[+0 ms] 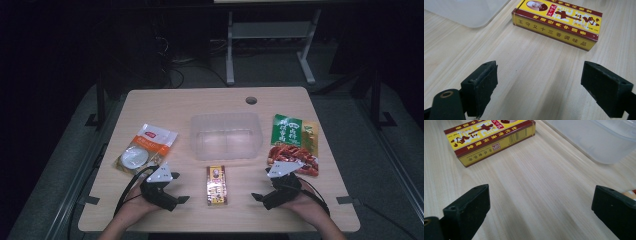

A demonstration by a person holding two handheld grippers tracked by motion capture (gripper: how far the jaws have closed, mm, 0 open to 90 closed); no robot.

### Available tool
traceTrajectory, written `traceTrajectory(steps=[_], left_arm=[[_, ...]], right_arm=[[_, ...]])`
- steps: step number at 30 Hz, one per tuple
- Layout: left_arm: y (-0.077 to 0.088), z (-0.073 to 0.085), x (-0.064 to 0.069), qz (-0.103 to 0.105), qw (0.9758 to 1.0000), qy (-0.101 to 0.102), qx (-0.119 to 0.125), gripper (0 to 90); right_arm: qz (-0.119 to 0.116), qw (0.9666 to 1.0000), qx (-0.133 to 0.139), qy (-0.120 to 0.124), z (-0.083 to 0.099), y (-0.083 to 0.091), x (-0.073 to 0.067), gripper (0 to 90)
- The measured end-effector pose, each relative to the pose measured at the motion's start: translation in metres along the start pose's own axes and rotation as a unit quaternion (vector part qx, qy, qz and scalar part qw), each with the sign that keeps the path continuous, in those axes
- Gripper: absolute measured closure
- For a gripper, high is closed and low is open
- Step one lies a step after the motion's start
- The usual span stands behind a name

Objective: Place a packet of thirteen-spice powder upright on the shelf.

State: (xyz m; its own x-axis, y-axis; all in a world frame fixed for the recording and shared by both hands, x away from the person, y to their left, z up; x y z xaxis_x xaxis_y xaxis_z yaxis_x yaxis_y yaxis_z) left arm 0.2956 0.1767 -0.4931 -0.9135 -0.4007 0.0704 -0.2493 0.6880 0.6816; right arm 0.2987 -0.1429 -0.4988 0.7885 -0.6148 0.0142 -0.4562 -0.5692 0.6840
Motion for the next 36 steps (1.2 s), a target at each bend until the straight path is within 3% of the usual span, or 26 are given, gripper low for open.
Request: traceTrajectory(steps=[4,13,16,21,24,26,27,29,36], left_arm=[[0.000,-0.001,0.001,0.004,1.0000,0.004,0.000,14.8],[-0.001,-0.002,0.005,0.017,0.9998,0.000,0.002,27.7],[0.000,-0.002,0.007,0.020,0.9998,0.002,0.004,35.3],[0.000,0.000,0.005,0.020,0.9998,0.003,-0.002,30.2],[0.000,0.000,0.005,0.016,0.9999,0.004,-0.003,27.6],[0.001,0.000,0.005,0.013,0.9999,0.002,-0.002,26.1],[0.001,0.000,0.005,0.013,0.9999,0.003,-0.001,25.7],[0.001,0.000,0.005,0.013,0.9999,0.004,-0.001,25.2],[-0.001,0.000,0.005,0.015,0.9999,0.003,0.000,23.5]], right_arm=[[-0.001,1.0000,0.000,-0.002,0.001,0.000,0.000,1.5],[0.000,0.9999,0.005,-0.009,-0.001,0.003,0.000,1.6],[-0.001,0.9999,0.005,-0.009,-0.003,0.004,0.000,13.9],[-0.010,0.9998,0.007,-0.016,-0.007,0.004,0.001,18.3],[-0.016,0.9997,0.008,-0.018,-0.012,0.003,-0.001,28.3],[-0.023,0.9996,0.008,-0.013,-0.016,0.003,-0.003,37.8],[-0.030,0.9995,0.004,-0.013,-0.020,0.002,-0.004,47.5],[-0.034,0.9993,0.004,-0.015,-0.022,0.001,-0.005,51.2],[-0.048,0.9988,-0.001,-0.013,-0.033,-0.005,-0.006,83.7]])
Point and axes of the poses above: each handheld gripper's, and its own axes: y roughly backward along the jaws, z roughly out of its underside, x roughly to its right, the point moved 6 cm from there along -y, roughly forward along the jaws, and after that the axes turned 3 degrees about z, right-handed, at the moved point
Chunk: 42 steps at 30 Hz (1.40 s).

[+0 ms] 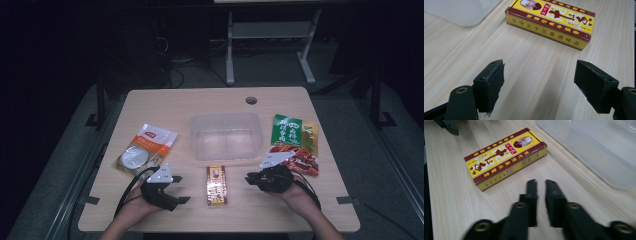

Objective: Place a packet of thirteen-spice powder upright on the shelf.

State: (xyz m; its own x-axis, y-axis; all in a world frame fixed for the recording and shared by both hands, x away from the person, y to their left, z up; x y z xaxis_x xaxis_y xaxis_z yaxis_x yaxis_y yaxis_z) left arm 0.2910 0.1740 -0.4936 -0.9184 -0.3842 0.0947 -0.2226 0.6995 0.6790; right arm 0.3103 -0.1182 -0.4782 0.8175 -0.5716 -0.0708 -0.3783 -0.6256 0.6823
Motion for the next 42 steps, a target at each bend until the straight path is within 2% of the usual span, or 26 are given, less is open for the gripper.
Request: traceTrajectory(steps=[1,7,13,17,19,26,37,42], left_arm=[[0.000,0.000,0.000,0.000,1.0000,0.001,0.001,23.4],[0.000,-0.001,0.003,0.000,1.0000,-0.007,-0.001,21.7],[0.001,0.000,0.001,-0.001,1.0000,-0.006,0.001,20.6],[0.002,0.001,0.002,-0.002,1.0000,-0.007,0.001,20.3],[0.002,0.001,0.003,-0.002,1.0000,-0.009,0.002,20.3],[0.003,0.000,0.004,0.000,0.9999,-0.010,0.004,20.2],[0.004,0.001,0.004,-0.001,0.9999,-0.010,0.006,20.1],[0.005,0.001,0.003,-0.002,0.9999,-0.011,0.004,20.0]], right_arm=[[-0.001,1.0000,-0.003,-0.004,-0.001,-0.001,-0.001,89.3],[-0.006,1.0000,0.003,-0.002,-0.015,-0.012,0.000,89.8],[0.001,0.9999,0.000,0.016,-0.031,-0.032,-0.001,89.8],[0.001,0.9999,-0.007,0.013,-0.037,-0.047,-0.002,89.8],[0.013,0.9997,-0.017,0.013,-0.040,-0.057,0.000,89.8],[0.027,0.9992,-0.026,0.010,-0.045,-0.071,0.005,89.8],[0.009,0.9994,-0.030,0.015,-0.054,-0.085,-0.006,89.8],[-0.006,0.9992,-0.028,0.027,-0.062,-0.093,-0.014,89.8]])
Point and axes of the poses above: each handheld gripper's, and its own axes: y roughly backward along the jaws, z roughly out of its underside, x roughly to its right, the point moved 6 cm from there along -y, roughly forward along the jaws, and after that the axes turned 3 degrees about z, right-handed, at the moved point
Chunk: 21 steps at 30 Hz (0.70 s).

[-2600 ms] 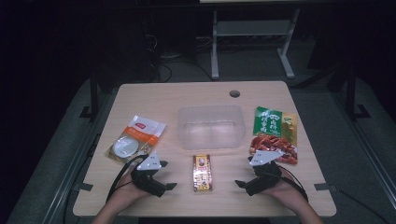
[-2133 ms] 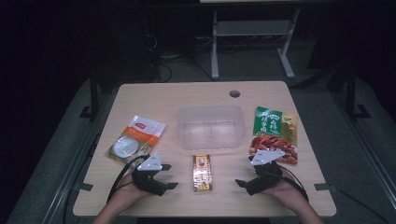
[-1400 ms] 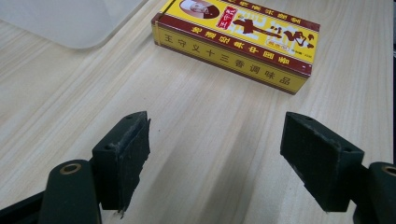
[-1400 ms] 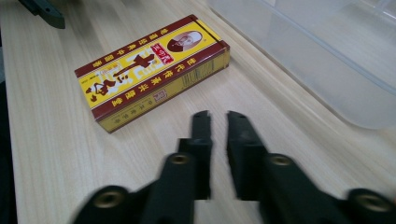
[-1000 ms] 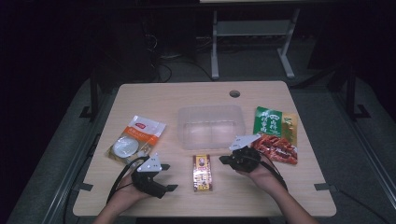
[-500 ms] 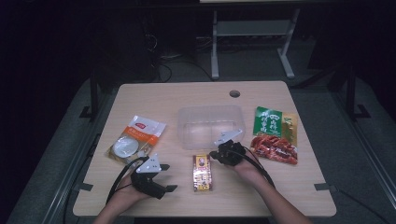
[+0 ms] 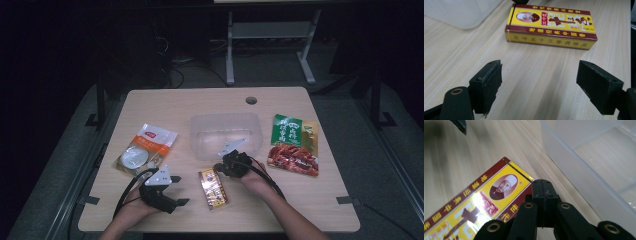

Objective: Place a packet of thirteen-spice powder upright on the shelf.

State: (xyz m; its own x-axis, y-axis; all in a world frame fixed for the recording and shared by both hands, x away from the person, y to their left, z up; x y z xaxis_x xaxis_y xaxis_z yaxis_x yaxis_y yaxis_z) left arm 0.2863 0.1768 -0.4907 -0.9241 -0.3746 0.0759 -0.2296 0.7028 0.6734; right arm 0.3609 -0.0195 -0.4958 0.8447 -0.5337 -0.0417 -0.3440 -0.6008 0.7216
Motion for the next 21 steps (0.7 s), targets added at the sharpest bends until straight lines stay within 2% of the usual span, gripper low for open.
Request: traceTrajectory(steps=[4,9,11,12,14,17,19,21], left_arm=[[0.001,0.000,-0.001,-0.002,1.0000,0.000,0.004,20.0],[0.003,0.000,-0.002,-0.004,1.0000,0.000,0.007,19.9],[0.004,0.000,-0.002,-0.005,1.0000,0.001,0.008,19.9],[0.005,0.000,-0.002,-0.005,1.0000,-0.002,0.007,19.8],[0.006,0.000,-0.002,-0.007,0.9999,-0.002,0.009,19.9],[0.007,0.001,-0.006,-0.011,0.9999,0.001,0.008,19.9],[0.008,0.001,-0.008,-0.014,0.9998,0.010,0.011,19.9],[0.008,0.002,-0.009,-0.017,0.9997,0.013,0.013,19.9]], right_arm=[[-0.013,0.9999,0.001,0.001,-0.008,-0.006,-0.008,89.8],[-0.032,0.9991,-0.002,0.027,-0.018,-0.019,-0.022,89.8],[-0.026,0.9983,0.005,0.052,-0.021,-0.020,-0.022,89.8],[-0.030,0.9986,0.006,0.042,-0.023,-0.015,-0.026,89.8],[-0.033,0.9985,0.013,0.041,-0.025,-0.007,-0.029,89.8],[-0.044,0.9977,0.022,0.047,-0.025,0.011,-0.043,89.8],[-0.054,0.9963,0.025,0.062,-0.022,0.018,-0.054,89.8],[-0.064,0.9956,0.023,0.066,-0.018,0.024,-0.065,89.8]])
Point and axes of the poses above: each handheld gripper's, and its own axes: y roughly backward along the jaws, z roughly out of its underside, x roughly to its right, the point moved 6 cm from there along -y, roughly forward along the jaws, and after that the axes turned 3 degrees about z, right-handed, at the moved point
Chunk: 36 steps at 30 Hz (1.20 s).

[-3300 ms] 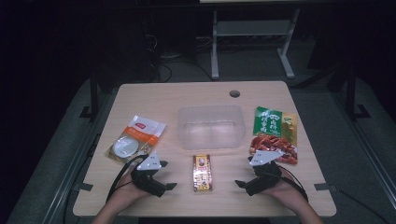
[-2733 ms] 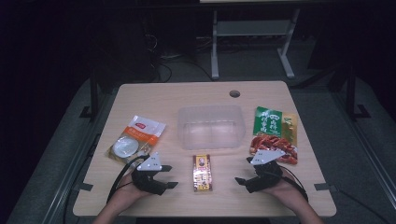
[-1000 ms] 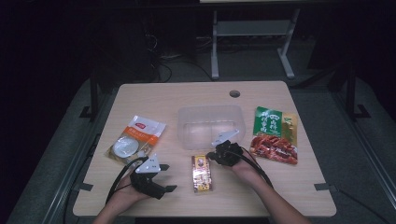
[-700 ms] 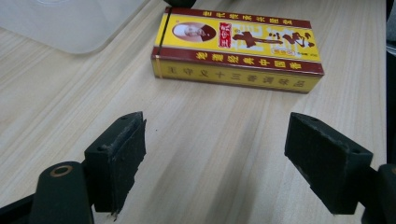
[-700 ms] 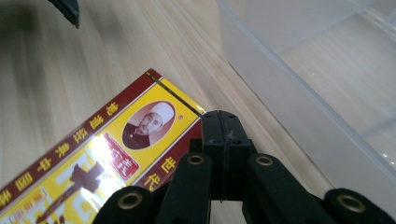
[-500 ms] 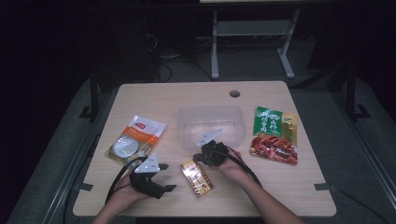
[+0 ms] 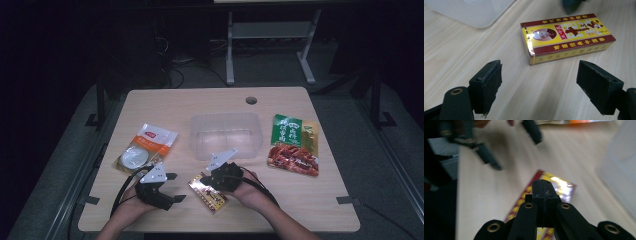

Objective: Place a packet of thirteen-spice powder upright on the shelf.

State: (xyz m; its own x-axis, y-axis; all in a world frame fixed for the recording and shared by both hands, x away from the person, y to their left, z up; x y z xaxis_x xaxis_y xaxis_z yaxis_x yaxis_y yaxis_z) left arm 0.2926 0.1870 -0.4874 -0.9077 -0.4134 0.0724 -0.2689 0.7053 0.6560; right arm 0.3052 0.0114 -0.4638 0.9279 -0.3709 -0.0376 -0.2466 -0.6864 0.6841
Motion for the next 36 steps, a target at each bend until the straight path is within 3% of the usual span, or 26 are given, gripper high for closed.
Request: traceTrajectory(steps=[5,8,10,17,28,33,36], left_arm=[[-0.001,0.001,0.001,0.001,1.0000,-0.005,-0.006,19.9],[-0.001,0.000,0.001,0.002,1.0000,-0.006,-0.007,19.9],[-0.002,0.000,0.001,0.002,1.0000,-0.006,-0.007,19.9],[-0.001,0.000,0.000,0.000,1.0000,-0.003,-0.004,19.9],[-0.002,0.001,0.002,0.004,1.0000,-0.001,-0.007,19.9],[-0.004,0.000,0.003,0.006,0.9999,-0.005,-0.007,19.8],[-0.004,0.000,0.003,0.006,0.9999,-0.010,-0.009,19.6]], right_arm=[[-0.028,0.9996,-0.009,0.004,0.012,0.007,-0.030,89.8],[-0.037,0.9989,-0.018,0.023,0.022,0.007,-0.042,89.8],[-0.043,0.9985,-0.026,0.024,0.026,0.005,-0.050,89.8],[-0.049,0.9963,-0.056,0.041,0.034,-0.008,-0.060,89.9],[-0.011,0.9970,-0.075,0.014,0.056,0.011,-0.035,89.8],[0.012,0.9970,-0.076,-0.007,0.064,0.020,-0.014,89.9],[0.020,0.9967,-0.073,-0.031,0.064,0.023,-0.003,89.8]])
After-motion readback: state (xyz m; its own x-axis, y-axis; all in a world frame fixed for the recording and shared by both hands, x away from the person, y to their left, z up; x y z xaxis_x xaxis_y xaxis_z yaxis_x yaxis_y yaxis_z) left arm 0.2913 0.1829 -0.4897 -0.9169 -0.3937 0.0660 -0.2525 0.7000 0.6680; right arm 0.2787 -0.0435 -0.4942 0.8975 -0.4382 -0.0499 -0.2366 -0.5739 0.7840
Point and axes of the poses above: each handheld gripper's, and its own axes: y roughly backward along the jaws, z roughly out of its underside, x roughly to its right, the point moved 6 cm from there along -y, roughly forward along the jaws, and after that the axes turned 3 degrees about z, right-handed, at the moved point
